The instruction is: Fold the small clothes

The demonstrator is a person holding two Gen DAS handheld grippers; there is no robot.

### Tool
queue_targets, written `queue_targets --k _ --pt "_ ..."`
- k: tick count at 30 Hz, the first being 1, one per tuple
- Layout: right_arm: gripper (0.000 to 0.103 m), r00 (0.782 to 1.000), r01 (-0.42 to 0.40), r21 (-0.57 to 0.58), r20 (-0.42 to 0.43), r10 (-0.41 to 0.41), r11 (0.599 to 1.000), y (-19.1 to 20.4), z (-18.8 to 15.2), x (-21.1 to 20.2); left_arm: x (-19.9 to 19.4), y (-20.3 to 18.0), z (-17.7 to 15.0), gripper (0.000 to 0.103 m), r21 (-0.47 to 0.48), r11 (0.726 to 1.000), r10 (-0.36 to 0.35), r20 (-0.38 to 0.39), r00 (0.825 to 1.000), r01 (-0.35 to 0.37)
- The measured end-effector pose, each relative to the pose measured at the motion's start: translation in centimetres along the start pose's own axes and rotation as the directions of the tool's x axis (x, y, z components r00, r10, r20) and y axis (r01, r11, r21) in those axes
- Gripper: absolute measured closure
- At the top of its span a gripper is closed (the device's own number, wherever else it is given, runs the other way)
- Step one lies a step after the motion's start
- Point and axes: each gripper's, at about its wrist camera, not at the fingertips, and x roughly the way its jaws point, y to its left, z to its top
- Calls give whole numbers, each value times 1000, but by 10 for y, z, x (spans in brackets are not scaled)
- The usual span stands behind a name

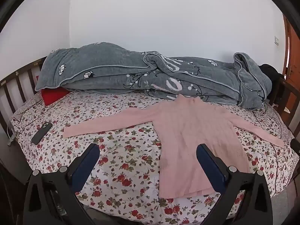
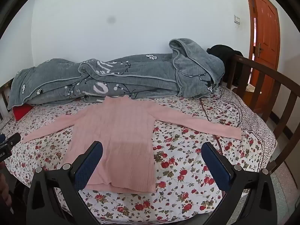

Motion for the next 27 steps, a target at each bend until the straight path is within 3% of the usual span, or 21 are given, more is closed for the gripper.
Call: queue_targets --k 27 --pt "0 1000 2 -10 8 -2 1000 7 3 -3 1 2 2 0 1 1000 -8 17 1000 8"
